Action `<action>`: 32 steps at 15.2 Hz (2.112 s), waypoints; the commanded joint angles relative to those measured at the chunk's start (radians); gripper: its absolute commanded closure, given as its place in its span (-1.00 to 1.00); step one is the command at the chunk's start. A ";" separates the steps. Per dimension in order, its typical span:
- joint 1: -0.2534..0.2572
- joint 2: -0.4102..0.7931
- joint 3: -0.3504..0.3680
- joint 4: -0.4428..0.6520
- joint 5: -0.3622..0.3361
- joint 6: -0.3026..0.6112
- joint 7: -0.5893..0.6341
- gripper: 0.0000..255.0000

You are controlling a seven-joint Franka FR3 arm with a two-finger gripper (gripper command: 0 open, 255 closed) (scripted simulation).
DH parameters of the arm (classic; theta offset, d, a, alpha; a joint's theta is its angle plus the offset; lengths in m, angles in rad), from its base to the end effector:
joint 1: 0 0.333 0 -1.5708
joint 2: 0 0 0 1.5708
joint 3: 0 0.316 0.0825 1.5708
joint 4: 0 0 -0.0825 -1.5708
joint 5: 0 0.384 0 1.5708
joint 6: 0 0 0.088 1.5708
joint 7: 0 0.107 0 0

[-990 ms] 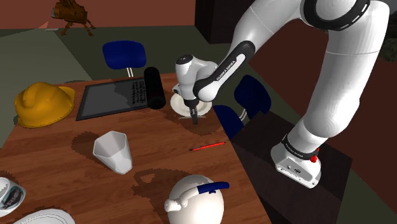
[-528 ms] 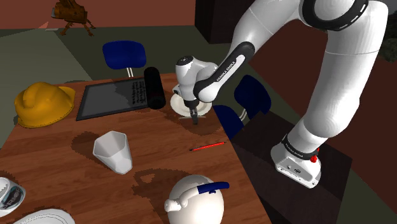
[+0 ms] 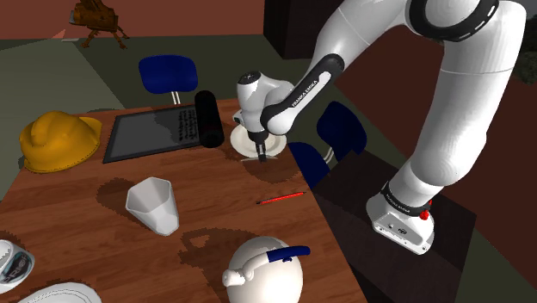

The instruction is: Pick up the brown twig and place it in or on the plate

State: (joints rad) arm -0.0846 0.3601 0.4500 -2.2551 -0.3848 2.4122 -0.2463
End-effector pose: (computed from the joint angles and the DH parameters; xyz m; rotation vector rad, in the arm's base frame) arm 0.4866 0.1908 0.2052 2.7412 1.3348 -0.2120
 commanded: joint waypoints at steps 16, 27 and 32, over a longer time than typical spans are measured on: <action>-0.041 -0.168 0.074 -0.016 0.150 -0.138 -0.109 1.00; -0.120 -0.043 -0.011 0.217 0.092 -0.241 -0.266 1.00; -0.115 0.001 -0.025 0.219 0.065 -0.204 -0.253 1.00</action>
State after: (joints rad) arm -0.2013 0.3494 0.4282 -2.0357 -0.3121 2.1978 -0.5032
